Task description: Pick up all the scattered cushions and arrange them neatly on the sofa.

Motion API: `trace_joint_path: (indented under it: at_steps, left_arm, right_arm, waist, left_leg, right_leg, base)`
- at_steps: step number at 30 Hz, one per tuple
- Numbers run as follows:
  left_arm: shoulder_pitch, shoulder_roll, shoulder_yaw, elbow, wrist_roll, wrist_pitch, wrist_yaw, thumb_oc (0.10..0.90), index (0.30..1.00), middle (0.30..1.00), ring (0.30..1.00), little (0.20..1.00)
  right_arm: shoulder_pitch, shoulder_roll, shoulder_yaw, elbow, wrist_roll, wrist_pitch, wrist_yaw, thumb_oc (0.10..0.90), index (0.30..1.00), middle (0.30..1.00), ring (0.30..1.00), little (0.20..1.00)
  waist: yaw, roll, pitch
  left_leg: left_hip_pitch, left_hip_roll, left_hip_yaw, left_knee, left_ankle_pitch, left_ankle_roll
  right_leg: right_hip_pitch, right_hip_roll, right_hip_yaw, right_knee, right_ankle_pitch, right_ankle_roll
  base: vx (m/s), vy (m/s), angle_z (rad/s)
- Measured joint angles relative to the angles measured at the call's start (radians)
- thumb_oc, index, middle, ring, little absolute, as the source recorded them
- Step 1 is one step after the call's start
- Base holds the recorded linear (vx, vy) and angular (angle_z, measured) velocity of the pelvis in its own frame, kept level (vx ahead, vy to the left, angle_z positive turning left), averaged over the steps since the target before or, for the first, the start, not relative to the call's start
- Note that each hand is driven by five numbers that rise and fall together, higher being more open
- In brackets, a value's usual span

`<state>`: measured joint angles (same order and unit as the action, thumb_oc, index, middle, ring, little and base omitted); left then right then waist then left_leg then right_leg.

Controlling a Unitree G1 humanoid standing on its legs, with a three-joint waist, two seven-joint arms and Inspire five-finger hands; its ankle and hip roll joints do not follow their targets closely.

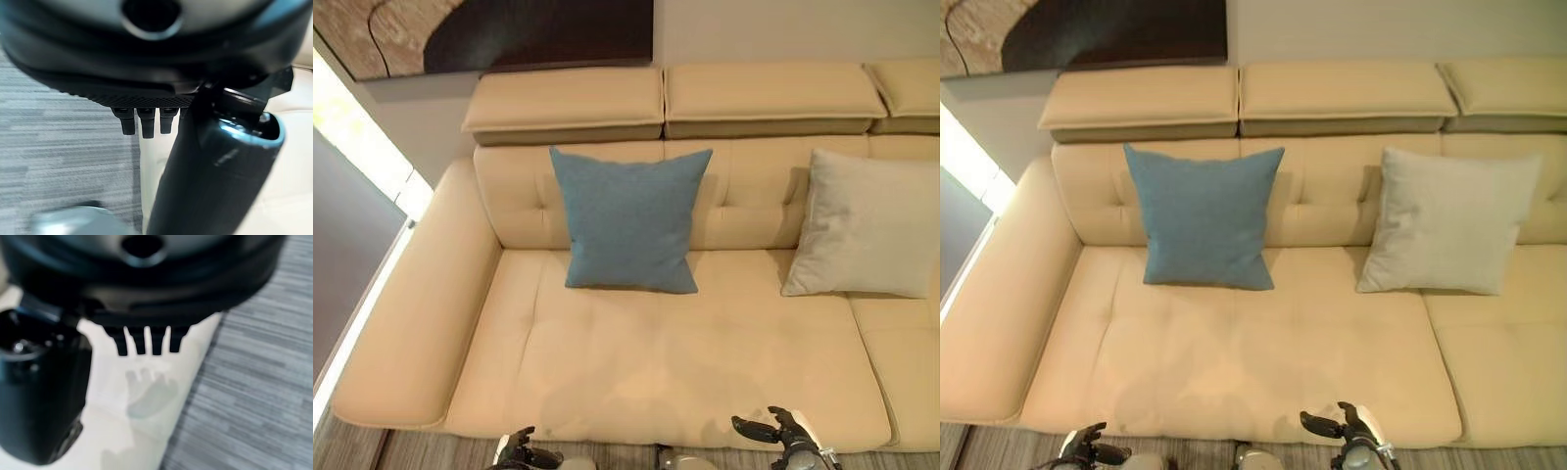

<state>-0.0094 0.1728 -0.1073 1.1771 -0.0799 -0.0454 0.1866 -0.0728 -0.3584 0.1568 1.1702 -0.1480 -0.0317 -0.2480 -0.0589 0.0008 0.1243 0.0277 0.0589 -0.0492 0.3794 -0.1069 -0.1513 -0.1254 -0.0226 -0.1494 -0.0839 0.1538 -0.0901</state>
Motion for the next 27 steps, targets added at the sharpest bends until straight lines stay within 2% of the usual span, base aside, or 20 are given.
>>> trace_joint_path:
  at_steps: [1, 2, 4, 7, 8, 9, 10, 11, 12, 13, 14, 15, 17, 18, 21, 22, 23, 24, 25, 27]
  left_arm:
    - [-0.012, -0.009, -0.007, -0.002, 0.0, -0.003, -0.001, 0.8, 0.9, 0.9, 0.9, 0.9]
    - [-0.025, -0.01, -0.011, -0.007, 0.0, -0.003, -0.001, 0.8, 0.9, 0.9, 0.9, 0.9]
    - [-0.034, -0.019, -0.014, -0.018, 0.001, -0.003, -0.002, 0.8, 0.9, 0.9, 0.9, 0.9]
    - [-0.042, -0.018, -0.046, -0.02, 0.002, -0.006, -0.001, 0.8, 0.9, 0.9, 0.9, 0.9]
    - [-0.048, -0.015, -0.046, -0.02, 0.002, -0.013, 0.0, 0.8, 0.9, 0.9, 0.9, 0.9]
    - [-0.044, -0.01, -0.046, -0.018, 0.003, -0.014, 0.001, 0.8, 0.9, 0.9, 0.9, 0.9]
    - [-0.033, -0.004, -0.046, -0.017, 0.004, -0.014, 0.001, 0.8, 0.9, 0.9, 0.9, 0.9]
    - [-0.032, -0.001, -0.046, -0.011, 0.004, -0.013, 0.004, 0.8, 0.9, 0.9, 0.9, 0.9]
    - [-0.029, 0.003, -0.044, -0.011, 0.002, -0.013, 0.003, 0.8, 0.9, 0.9, 0.9, 0.9]
    - [-0.029, 0.01, -0.038, -0.011, 0.003, -0.011, 0.007, 0.8, 0.9, 0.9, 0.9, 0.9]
    - [-0.018, 0.02, -0.035, -0.01, 0.007, -0.013, 0.008, 0.8, 0.9, 0.9, 0.9, 0.9]
    - [-0.009, 0.037, -0.036, -0.016, 0.008, -0.016, 0.022, 0.8, 0.9, 0.9, 0.9, 0.9]
    - [-0.005, 0.051, -0.036, -0.009, 0.02, -0.014, 0.022, 0.8, 0.9, 0.9, 0.9, 0.9]
    - [0.001, 0.061, -0.035, -0.008, 0.026, -0.012, 0.023, 0.8, 0.9, 0.9, 0.9, 0.9]
    - [0.013, 0.081, -0.035, 0.007, 0.038, 0.003, 0.023, 0.8, 0.9, 0.9, 0.9, 0.9]
    - [0.01, 0.083, -0.036, 0.03, 0.043, 0.007, 0.023, 0.8, 0.9, 0.9, 0.9, 0.9]
    - [0.011, 0.085, -0.037, 0.03, 0.044, 0.008, 0.025, 0.8, 0.9, 0.9, 0.9, 0.9]
    - [0.016, 0.088, -0.034, 0.03, 0.044, 0.008, 0.025, 0.8, 0.9, 0.9, 0.9, 0.9]
    - [0.021, 0.076, -0.035, 0.03, 0.044, 0.009, 0.025, 0.8, 0.9, 0.9, 0.9, 0.9]
    - [0.04, 0.043, -0.037, 0.029, 0.045, 0.008, 0.023, 0.8, 0.9, 0.9, 0.9, 0.9]
  right_arm:
    - [-0.017, 0.001, 0.002, 0.001, 0.0, 0.005, 0.002, 0.8, 0.9, 0.9, 0.9, 0.9]
    - [-0.014, 0.005, 0.001, 0.004, 0.001, 0.005, 0.002, 0.8, 0.9, 0.9, 0.9, 0.9]
    - [-0.018, 0.014, 0.001, 0.034, 0.0, 0.01, 0.004, 0.8, 0.9, 0.9, 0.9, 0.9]
    - [-0.021, 0.017, 0.0, 0.035, 0.0, 0.018, 0.003, 0.8, 0.9, 0.9, 0.9, 0.9]
    - [-0.028, 0.025, 0.002, 0.039, -0.002, 0.018, 0.003, 0.8, 0.9, 0.9, 0.9, 0.9]
    - [-0.033, 0.032, 0.002, 0.04, -0.003, 0.021, 0.004, 0.8, 0.9, 0.9, 0.9, 0.9]
    - [-0.028, 0.04, 0.004, 0.042, -0.004, 0.022, 0.003, 0.8, 0.9, 0.9, 0.9, 0.9]
    - [-0.024, 0.041, 0.01, 0.04, -0.005, 0.02, 0.004, 0.8, 0.9, 0.9, 0.9, 0.9]
    - [-0.032, 0.049, 0.01, 0.043, -0.005, 0.023, 0.005, 0.8, 0.9, 0.9, 0.9, 0.9]
    - [-0.019, 0.058, 0.01, 0.042, -0.005, 0.033, 0.005, 0.8, 0.9, 0.9, 0.9, 0.9]
    - [-0.013, 0.07, 0.012, 0.062, -0.005, 0.033, 0.006, 0.8, 0.9, 0.9, 0.9, 0.9]
    - [-0.012, 0.085, 0.013, 0.085, -0.005, 0.044, 0.015, 0.8, 0.9, 0.9, 0.9, 0.9]
    - [-0.011, 0.087, 0.013, 0.09, -0.005, 0.044, 0.018, 0.8, 0.9, 0.9, 0.9, 0.9]
    - [-0.009, 0.087, 0.011, 0.091, -0.005, 0.044, 0.021, 0.8, 0.9, 0.9, 0.9, 0.9]
    - [-0.007, 0.089, 0.012, 0.085, -0.005, 0.039, 0.026, 0.8, 0.9, 0.9, 0.9, 0.9]
    - [-0.007, 0.091, 0.011, 0.079, -0.005, 0.036, 0.026, 0.8, 0.9, 0.9, 0.9, 0.9]
    - [-0.011, 0.097, 0.012, 0.076, -0.005, 0.033, 0.026, 0.8, 0.9, 0.9, 0.9, 0.9]
    - [-0.012, 0.103, 0.013, 0.079, -0.005, 0.031, 0.026, 0.8, 0.9, 0.9, 0.9, 0.9]
    - [-0.023, 0.1, 0.013, 0.076, -0.004, 0.03, 0.025, 0.8, 0.9, 0.9, 0.9, 0.9]
    - [-0.027, 0.09, 0.013, 0.07, -0.004, 0.028, 0.024, 0.8, 0.9, 0.9, 0.9, 0.9]
  waist:
    - [-0.011, 0.022, -0.008]
    - [-0.015, 0.015, -0.004]
    - [-0.012, 0.014, -0.002]
    - [-0.01, 0.008, -0.001]
    - [-0.006, -0.021, 0.012]
    - [-0.005, -0.034, 0.016]
    - [-0.006, -0.057, 0.02]
    - [-0.011, -0.077, 0.036]
    - [-0.007, -0.088, 0.043]
    - [-0.008, -0.084, 0.046]
    - [-0.001, -0.077, 0.044]
    - [0.023, -0.043, 0.05]
    - [0.025, -0.014, 0.055]
    - [0.033, 0.0, 0.053]
    - [0.056, -0.001, 0.05]
    - [0.076, 0.002, 0.046]
    - [0.094, -0.011, 0.031]
    - [0.104, -0.024, 0.018]
    - [0.099, -0.012, 0.011]
    - [0.096, 0.0, -0.017]
  left_leg:
    - [0.028, 0.01, 0.0, -0.103, 0.001, 0.005]
    - [0.04, 0.01, 0.002, -0.143, -0.005, 0.012]
    - [0.083, 0.013, 0.016, -0.277, -0.029, 0.061]
    - [0.107, 0.002, 0.014, -0.381, -0.048, 0.084]
    - [0.103, -0.036, 0.018, -0.391, -0.046, 0.096]
    - [0.099, -0.056, 0.027, -0.392, -0.041, 0.106]
    - [0.085, -0.092, 0.03, -0.374, -0.039, 0.12]
    - [0.039, -0.128, 0.03, -0.309, -0.053, 0.157]
    - [0.033, -0.147, 0.041, -0.299, -0.047, 0.172]
    - [0.025, -0.15, 0.042, -0.3, -0.046, 0.189]
    - [0.015, -0.146, 0.049, -0.291, -0.024, 0.201]
    - [0.005, -0.104, 0.066, -0.306, -0.002, 0.197]
    - [-0.004, -0.078, 0.064, -0.321, 0.025, 0.207]
    - [-0.002, -0.064, 0.058, -0.333, 0.041, 0.206]
    - [-0.007, -0.053, 0.055, -0.332, 0.049, 0.192]
    - [-0.009, -0.038, 0.059, -0.332, 0.056, 0.182]
    - [-0.014, -0.038, 0.07, -0.335, 0.061, 0.173]
    - [-0.019, -0.044, 0.072, -0.341, 0.062, 0.166]
    - [-0.018, -0.03, 0.07, -0.355, 0.075, 0.148]
    - [-0.018, 0.004, 0.071, -0.377, 0.101, 0.123]
  right_leg:
    - [-0.03, 0.008, -0.011, 0.009, -0.006, 0.018]
    - [-0.038, 0.004, -0.012, 0.013, 0.001, 0.024]
    - [-0.053, 0.01, -0.022, 0.013, 0.025, 0.038]
    - [-0.098, -0.006, -0.032, 0.023, 0.071, 0.075]
    - [-0.122, -0.033, -0.017, 0.033, 0.091, 0.094]
    - [-0.129, -0.056, -0.009, 0.032, 0.089, 0.111]
    - [-0.135, -0.088, -0.009, 0.035, 0.122, 0.133]
    - [-0.154, -0.129, 0.019, 0.045, 0.149, 0.188]
    - [-0.156, -0.149, 0.035, 0.037, 0.141, 0.272]
    - [-0.158, -0.152, 0.049, 0.047, 0.106, 0.308]
    - [-0.174, -0.152, 0.05, 0.113, 0.059, 0.301]
    - [-0.248, -0.11, 0.068, 0.333, -0.054, 0.251]
    - [-0.263, -0.102, 0.062, 0.522, -0.146, 0.24]
    - [-0.228, -0.103, 0.072, 0.6, -0.216, 0.247]
    - [-0.052, -0.123, 0.073, 0.508, -0.29, 0.257]
    - [0.022, -0.128, 0.07, 0.453, -0.322, 0.27]
    - [0.07, -0.133, 0.045, 0.352, -0.315, 0.268]
    - [0.098, -0.124, 0.042, 0.278, -0.315, 0.239]
    - [0.117, -0.105, 0.037, 0.226, -0.281, 0.187]
    - [0.127, -0.063, 0.047, 0.168, -0.241, 0.17]
  base:
    - [-0.19, 0.142, 0.4]
    - [-0.19, 0.142, 0.38]
    - [-0.2, 0.144, 0.12]
    - [-0.3, 0.178, 0.04]
    - [-0.34, 0.147, -0.15]
    - [-0.34, 0.147, -0.2]
    - [-0.37, 0.136, -0.1]
    - [-0.35, 0.102, -0.09]
    - [-0.35, 0.101, -0.03]
    - [-0.34, 0.095, 0.02]
    - [-0.27, 0.074, -0.1]
    - [-0.31, 0.081, -0.08]
    - [-0.15, 0.03, 0.0]
    - [-0.08, -0.015, 0.03]
    - [-0.12, -0.078, -0.07]
    - [-0.13, -0.14, -0.14]
    - [-0.09, -0.106, -0.3]
    - [-0.06, -0.071, -0.28]
    - [-0.08, -0.087, -0.22]
    - [-0.07, -0.093, -0.18]
